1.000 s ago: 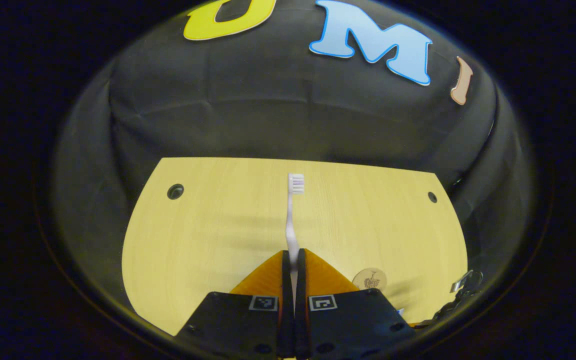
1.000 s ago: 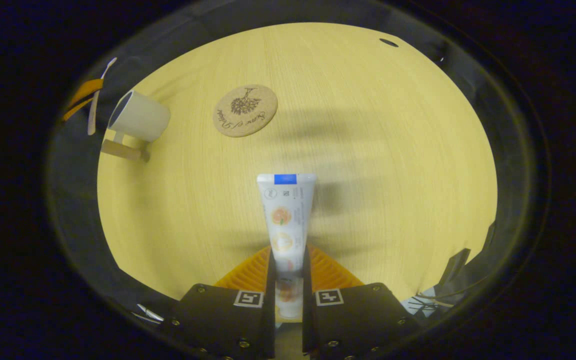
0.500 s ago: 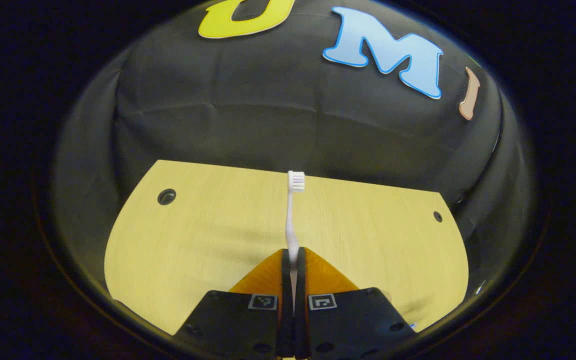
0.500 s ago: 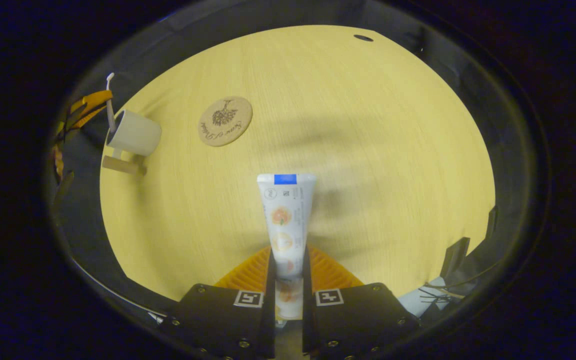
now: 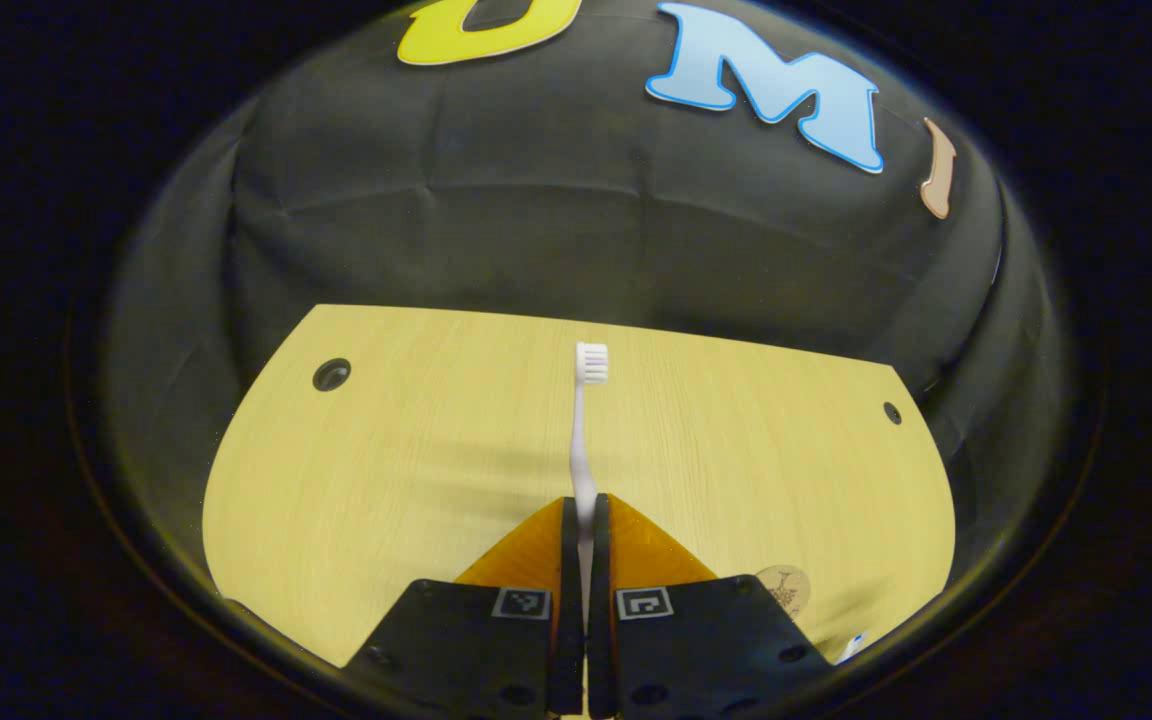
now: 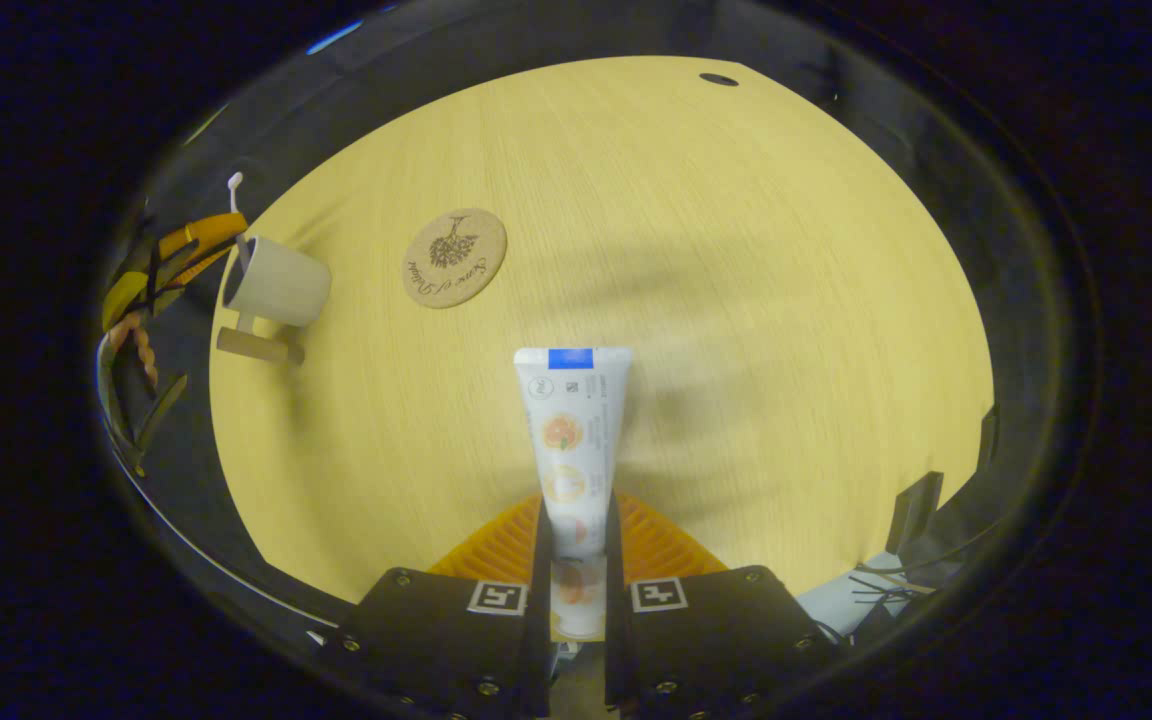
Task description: Put the toothbrush and toothpaste on the desktop into the cup, then pick up the cup and place it on the coaster on the desktop.
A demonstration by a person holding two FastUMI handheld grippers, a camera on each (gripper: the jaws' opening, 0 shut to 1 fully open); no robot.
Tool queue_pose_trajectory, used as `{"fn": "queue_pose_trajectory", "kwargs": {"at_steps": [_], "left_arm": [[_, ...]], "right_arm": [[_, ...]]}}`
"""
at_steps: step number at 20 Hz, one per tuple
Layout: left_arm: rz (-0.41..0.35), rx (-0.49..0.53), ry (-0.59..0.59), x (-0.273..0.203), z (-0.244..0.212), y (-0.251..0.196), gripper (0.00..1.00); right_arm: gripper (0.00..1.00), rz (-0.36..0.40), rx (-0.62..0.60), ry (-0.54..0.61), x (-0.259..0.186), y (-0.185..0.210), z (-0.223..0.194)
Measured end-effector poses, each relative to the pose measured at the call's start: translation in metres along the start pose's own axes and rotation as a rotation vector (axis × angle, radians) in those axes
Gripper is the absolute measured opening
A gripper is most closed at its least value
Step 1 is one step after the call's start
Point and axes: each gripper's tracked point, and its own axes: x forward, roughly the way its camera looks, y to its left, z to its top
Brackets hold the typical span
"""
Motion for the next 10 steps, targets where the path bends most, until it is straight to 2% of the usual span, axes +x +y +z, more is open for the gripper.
{"fn": "queue_pose_trajectory", "kwargs": {"at_steps": [3, 5, 6, 7, 8, 10], "left_arm": [[-0.01, 0.002, -0.019, -0.002, -0.004, -0.001, 0.13], [-0.032, -0.004, -0.027, -0.006, -0.01, -0.006, 0.19], [-0.032, -0.001, -0.034, -0.009, -0.012, -0.007, 0.3], [-0.03, 0.004, -0.037, -0.011, -0.014, -0.007, 0.34], [-0.036, 0.005, -0.032, -0.014, -0.018, -0.008, 0.48], [-0.037, -0.002, -0.037, -0.021, -0.022, -0.006, 0.54]], "right_arm": [[0.23, 0.003, 0.004, -0.005, 0.0, 0.001, 0.003], [0.23, 0.004, 0.007, -0.011, -0.001, 0.002, 0.006], [0.23, 0.006, 0.007, -0.014, -0.001, 0.003, 0.007], [0.23, 0.006, 0.008, -0.017, -0.002, 0.004, 0.008], [0.23, 0.007, 0.009, -0.021, -0.002, 0.005, 0.009], [0.23, 0.013, 0.012, -0.031, -0.005, 0.007, 0.013]]}}
